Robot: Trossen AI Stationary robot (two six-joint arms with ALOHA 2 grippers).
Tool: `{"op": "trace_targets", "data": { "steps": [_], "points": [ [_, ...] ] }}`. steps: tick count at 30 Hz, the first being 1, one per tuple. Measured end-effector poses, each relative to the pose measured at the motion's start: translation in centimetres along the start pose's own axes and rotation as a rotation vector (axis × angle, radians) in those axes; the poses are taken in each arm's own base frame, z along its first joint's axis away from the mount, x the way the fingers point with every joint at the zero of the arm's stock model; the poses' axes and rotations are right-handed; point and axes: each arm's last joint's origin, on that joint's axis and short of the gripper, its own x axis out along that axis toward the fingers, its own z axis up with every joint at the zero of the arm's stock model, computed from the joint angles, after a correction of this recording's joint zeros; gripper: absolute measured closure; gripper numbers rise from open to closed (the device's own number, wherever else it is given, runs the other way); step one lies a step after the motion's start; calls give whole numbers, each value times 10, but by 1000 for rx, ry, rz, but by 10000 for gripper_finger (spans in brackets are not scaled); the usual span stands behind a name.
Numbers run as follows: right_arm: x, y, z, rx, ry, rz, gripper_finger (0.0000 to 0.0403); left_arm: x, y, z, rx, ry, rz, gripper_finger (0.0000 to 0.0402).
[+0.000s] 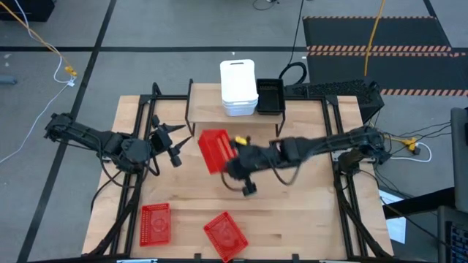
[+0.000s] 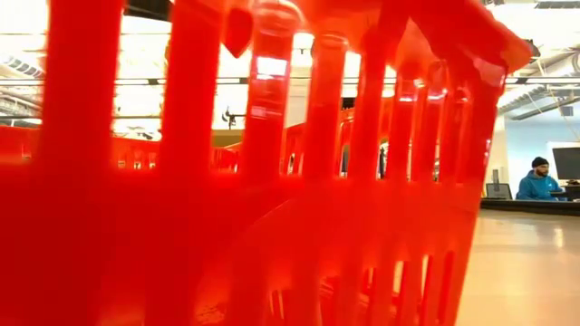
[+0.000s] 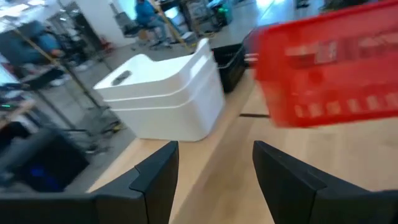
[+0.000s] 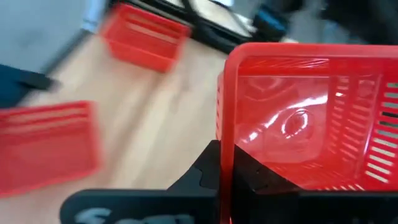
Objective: Stack baskets on shelf by color
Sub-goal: Put the right red bin on the shelf
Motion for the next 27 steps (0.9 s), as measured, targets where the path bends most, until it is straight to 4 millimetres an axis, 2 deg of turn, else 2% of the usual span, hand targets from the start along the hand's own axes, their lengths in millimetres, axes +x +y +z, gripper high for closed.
{"op": "trace_targets", "data": {
  "steps": [4,9,14,17,21,27],
  "points": [
    [14,-41,6,-37,-34,-96,403,-1,3,-2,64,19,50,195],
    [29,-98,12,-29,-115,-237,403,-2,17,-1,100,24,168,195],
    [50,-139,-5,28,-84,-322,403,-5,35,-1,77,25,270,195],
    [69,-150,-19,36,-50,-338,403,-8,45,-1,79,28,305,195],
    [97,-155,-36,5,26,-385,403,-9,54,-2,101,37,345,195],
    [102,-155,-40,-13,63,-423,401,-7,61,-3,130,66,394,195]
  ]
}}
